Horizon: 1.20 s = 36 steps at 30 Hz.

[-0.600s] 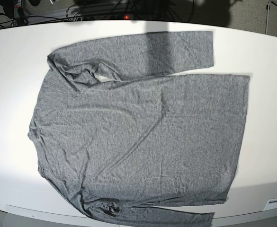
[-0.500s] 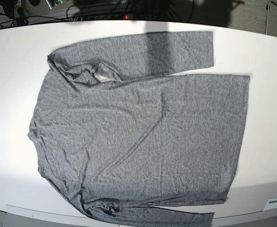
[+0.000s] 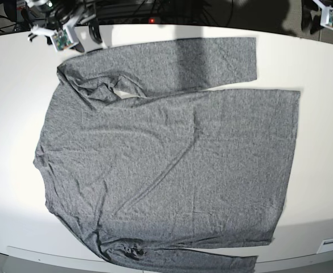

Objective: Fold the T-shirt properly
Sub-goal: 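Move both grippers down toward the shirt's shoulder edges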

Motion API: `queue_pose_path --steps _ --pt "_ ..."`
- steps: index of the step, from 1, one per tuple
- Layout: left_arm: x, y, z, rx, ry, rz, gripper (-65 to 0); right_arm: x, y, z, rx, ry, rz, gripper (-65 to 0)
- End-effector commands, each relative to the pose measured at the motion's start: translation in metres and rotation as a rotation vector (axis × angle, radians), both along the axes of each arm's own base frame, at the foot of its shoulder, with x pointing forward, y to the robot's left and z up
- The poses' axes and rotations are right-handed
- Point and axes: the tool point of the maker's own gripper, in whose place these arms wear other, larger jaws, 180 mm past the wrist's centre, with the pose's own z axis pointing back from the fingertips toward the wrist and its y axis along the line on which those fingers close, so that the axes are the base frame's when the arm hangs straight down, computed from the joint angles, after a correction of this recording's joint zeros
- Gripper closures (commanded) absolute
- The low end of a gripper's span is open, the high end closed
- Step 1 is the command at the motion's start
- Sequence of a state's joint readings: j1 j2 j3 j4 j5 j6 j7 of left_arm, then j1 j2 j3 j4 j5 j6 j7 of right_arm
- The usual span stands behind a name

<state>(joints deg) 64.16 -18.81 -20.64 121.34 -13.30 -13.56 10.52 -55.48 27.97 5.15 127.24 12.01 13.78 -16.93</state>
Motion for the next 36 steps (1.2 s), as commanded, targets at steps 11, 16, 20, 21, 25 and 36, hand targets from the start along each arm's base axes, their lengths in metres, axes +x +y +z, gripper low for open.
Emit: queue_pose_path --steps 11,16,20,21,25,36 --pt "0.129 -0.012 0.082 -0.111 -0.491 -0.029 -10.6 0.124 0.008 0.092 0.037 -0.489 0.006 -26.0" --pt "0.151 -0.032 0.094 0.007 -0.545 -0.210 -10.6 0.146 -0.009 0.097 -0.180 -0.514 0.032 -26.0" --pt "0.153 -0.033 0.088 0.086 -0.485 -0.326 -12.7 0.139 -0.004 0.079 -0.321 -0.419 0.221 -26.0" --pt "0.151 -0.037 0.087 0.092 -0.469 -0.373 -14.7 0.137 -0.004 0.077 -0.351 -0.411 0.261 -26.0" --pt "0.146 -0.039 0.077 0.181 -0.406 -0.522 -25.0 0.131 -0.014 0.065 -0.534 -0.369 0.406 -26.0" --pt "0.113 -0.040 -0.026 0.400 -0.152 -0.811 -30.1 0.116 -0.016 0.052 -0.546 -0.305 0.473 -26.0"
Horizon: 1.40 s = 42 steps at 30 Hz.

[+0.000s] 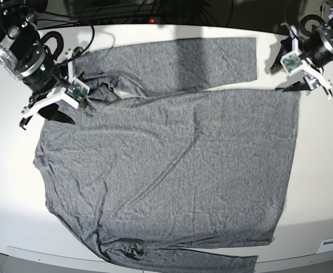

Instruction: Fold the T-shirt properly

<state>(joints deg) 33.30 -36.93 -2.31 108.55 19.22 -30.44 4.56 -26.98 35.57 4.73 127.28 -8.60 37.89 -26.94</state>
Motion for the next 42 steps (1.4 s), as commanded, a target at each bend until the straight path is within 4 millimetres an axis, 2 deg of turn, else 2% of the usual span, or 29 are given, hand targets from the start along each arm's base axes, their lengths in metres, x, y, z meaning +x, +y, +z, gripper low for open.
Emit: queue_pose_path --steps 1,4,9,14,17,22,31,38,42 --pt "0.009 0.007 0.005 0.039 -0.053 -0.006 -30.1 0.002 0.004 0.009 0.020 -0.021 0.015 -26.0" --pt "0.014 0.022 -0.009 0.155 -0.073 -0.023 -30.1 -0.001 0.010 0.008 0.070 0.003 0.016 -26.0" --pt "0.018 0.044 -0.035 0.213 -0.025 -0.003 -30.1 -0.003 0.014 0.008 0.103 0.017 0.017 -26.0" --pt "0.024 0.059 -0.043 0.232 -0.013 0.030 -30.1 -0.004 0.020 0.009 0.154 0.034 0.022 -26.0" --pt "0.029 0.059 -0.039 0.224 -0.045 0.039 -30.1 -0.006 0.023 0.010 0.177 0.042 0.025 -26.0" --pt "0.030 0.046 -0.035 0.160 -0.075 -0.002 -30.1 -0.006 0.024 0.010 0.187 0.044 0.027 -26.0" --pt "0.035 0.071 -0.056 0.164 -0.033 0.046 -30.1 -0.005 0.024 0.010 0.187 0.043 0.027 -26.0" --pt "0.027 0.062 -0.063 0.064 -0.038 0.011 -30.1 -0.001 0.026 0.014 0.200 0.026 0.021 -26.0" --pt "0.019 0.053 -0.079 0.061 -0.023 -0.015 -30.1 0.000 0.028 0.015 0.216 0.017 0.018 -26.0"
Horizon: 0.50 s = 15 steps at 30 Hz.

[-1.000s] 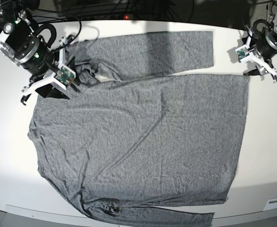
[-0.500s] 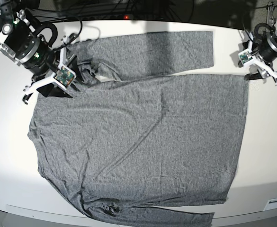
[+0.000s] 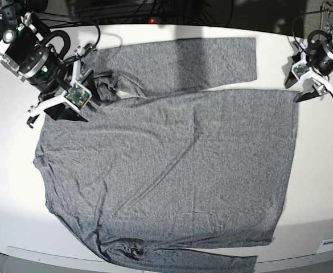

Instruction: Fold the T-shirt properly

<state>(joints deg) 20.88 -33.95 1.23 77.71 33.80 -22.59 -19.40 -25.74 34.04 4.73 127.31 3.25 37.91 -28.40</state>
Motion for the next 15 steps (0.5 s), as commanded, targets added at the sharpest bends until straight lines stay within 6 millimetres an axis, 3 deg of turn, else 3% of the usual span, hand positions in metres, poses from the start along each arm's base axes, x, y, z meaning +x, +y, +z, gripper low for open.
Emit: queue_pose_path --steps 1,7,15 --pt "-0.003 0.007 -0.009 0.060 0.034 -0.014 -30.1 0.004 0.004 0.012 0.017 -0.039 0.015 -26.0" --pt "0.003 0.023 -0.014 0.109 0.049 0.011 -30.0 0.003 0.003 0.011 0.015 -0.039 0.014 -26.0" --pt "-0.005 0.068 -0.013 0.299 0.092 -0.031 -27.5 0.004 0.003 0.012 0.016 -0.039 0.015 -26.0"
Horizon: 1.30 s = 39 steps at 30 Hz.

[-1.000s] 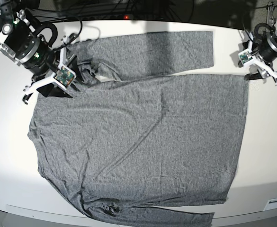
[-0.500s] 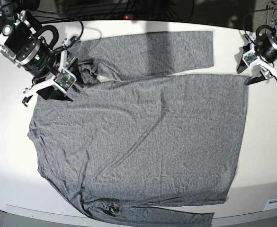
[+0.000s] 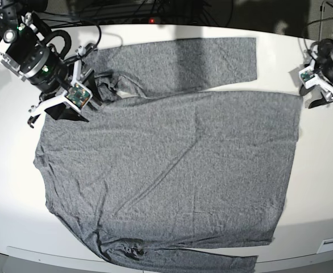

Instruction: Fold the T-shirt properly

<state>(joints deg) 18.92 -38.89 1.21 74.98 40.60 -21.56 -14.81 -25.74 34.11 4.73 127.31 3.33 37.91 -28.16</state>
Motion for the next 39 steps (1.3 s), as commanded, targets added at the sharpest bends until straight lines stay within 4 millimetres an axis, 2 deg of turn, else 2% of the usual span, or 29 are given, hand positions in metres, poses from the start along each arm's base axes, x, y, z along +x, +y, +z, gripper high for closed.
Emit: queue_pose_path --steps 1,6,9,14,17,19,27,39 --pt "-0.011 0.009 -0.006 0.039 0.058 -0.014 -27.5 0.004 0.003 0.011 0.012 -0.037 0.012 -26.0" --pt "-0.010 0.003 -0.002 0.010 0.044 -0.044 -27.5 0.004 0.003 0.011 0.012 -0.037 0.012 -26.0" --pt "-0.010 0.001 0.006 0.053 0.030 -0.101 -27.4 0.004 0.003 0.011 0.013 -0.037 0.012 -26.0" --pt "-0.005 -0.011 0.048 0.180 -0.064 -0.259 -25.7 0.003 0.001 0.010 0.004 -0.030 0.006 -26.0" --pt "0.003 -0.020 0.068 0.235 -0.111 -0.272 -25.7 0.003 -0.001 0.007 -0.008 -0.020 -0.003 -26.0" --pt "0.008 -0.026 0.075 0.223 -0.135 -0.275 -25.8 0.003 -0.001 0.008 -0.007 -0.021 -0.002 -26.0" --pt "0.006 -0.027 0.074 0.203 -0.129 -0.271 -25.8 0.003 -0.002 0.007 -0.010 -0.019 -0.004 -26.0" --pt "0.008 -0.055 0.078 0.033 -0.145 -0.257 -25.8 0.002 -0.003 0.006 -0.016 -0.014 -0.008 -26.0"
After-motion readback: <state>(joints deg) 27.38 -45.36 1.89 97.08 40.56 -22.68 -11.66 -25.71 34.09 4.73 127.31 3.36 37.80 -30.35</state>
